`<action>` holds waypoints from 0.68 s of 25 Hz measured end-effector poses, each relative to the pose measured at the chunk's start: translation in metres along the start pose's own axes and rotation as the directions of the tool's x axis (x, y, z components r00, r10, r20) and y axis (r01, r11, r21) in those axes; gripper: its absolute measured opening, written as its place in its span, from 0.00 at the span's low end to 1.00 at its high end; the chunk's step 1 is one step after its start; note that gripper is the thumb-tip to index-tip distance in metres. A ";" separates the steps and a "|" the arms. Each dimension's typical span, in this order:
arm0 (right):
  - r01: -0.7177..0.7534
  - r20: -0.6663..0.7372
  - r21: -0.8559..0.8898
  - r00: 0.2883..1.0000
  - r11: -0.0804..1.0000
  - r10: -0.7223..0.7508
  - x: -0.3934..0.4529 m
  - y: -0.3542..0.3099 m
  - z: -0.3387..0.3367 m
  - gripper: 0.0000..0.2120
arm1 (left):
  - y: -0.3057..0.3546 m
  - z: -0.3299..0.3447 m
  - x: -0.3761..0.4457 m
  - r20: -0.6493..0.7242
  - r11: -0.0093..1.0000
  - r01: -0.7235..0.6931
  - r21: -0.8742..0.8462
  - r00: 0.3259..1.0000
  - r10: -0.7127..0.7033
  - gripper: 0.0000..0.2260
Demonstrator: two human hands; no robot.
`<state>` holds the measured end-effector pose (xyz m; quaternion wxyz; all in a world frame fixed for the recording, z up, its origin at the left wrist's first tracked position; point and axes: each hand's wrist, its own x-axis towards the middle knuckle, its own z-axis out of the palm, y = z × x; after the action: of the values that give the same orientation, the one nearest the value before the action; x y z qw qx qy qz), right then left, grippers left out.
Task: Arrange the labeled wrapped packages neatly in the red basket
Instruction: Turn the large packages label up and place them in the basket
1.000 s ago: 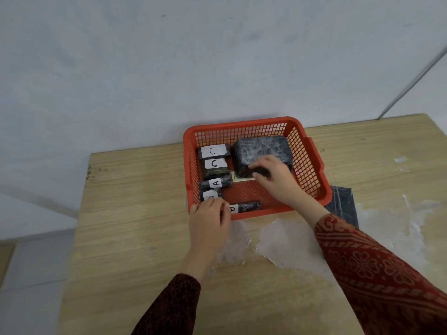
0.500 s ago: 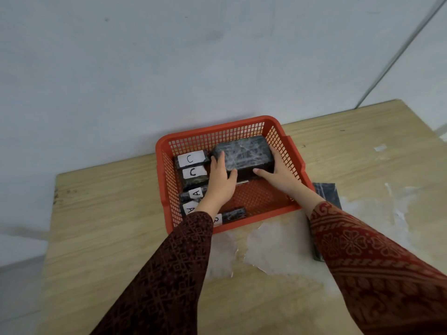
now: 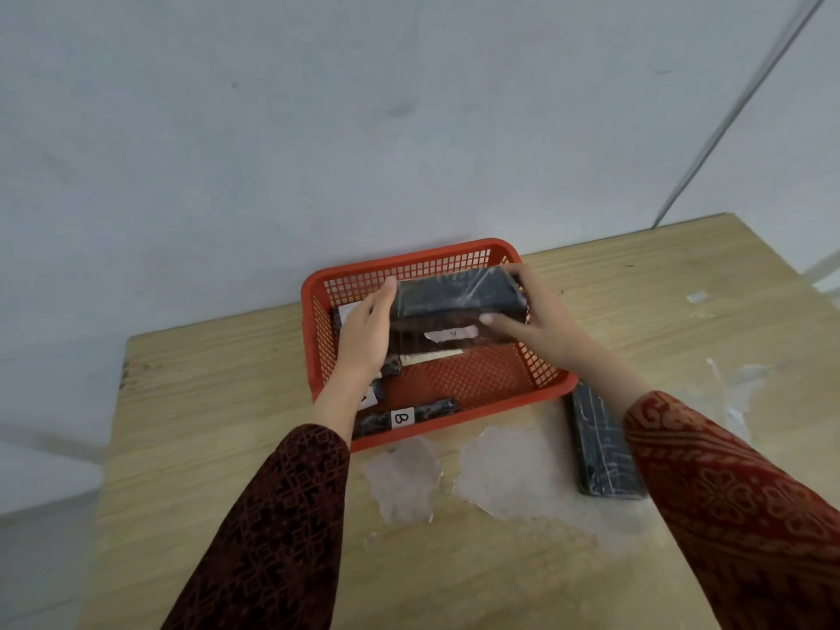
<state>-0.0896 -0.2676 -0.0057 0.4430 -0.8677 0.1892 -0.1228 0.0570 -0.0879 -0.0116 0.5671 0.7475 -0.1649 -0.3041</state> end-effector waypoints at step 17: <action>-0.107 0.417 0.028 0.905 0.994 0.086 0.007 -0.044 0.003 0.29 | 0.010 -0.041 -0.028 0.231 0.993 -0.092 0.069 0.970 0.074 0.23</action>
<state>-0.0729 -0.2449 0.0292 0.5001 -0.8522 0.1303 0.0818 0.0627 -0.0435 0.0124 0.5267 0.7220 -0.2719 -0.3570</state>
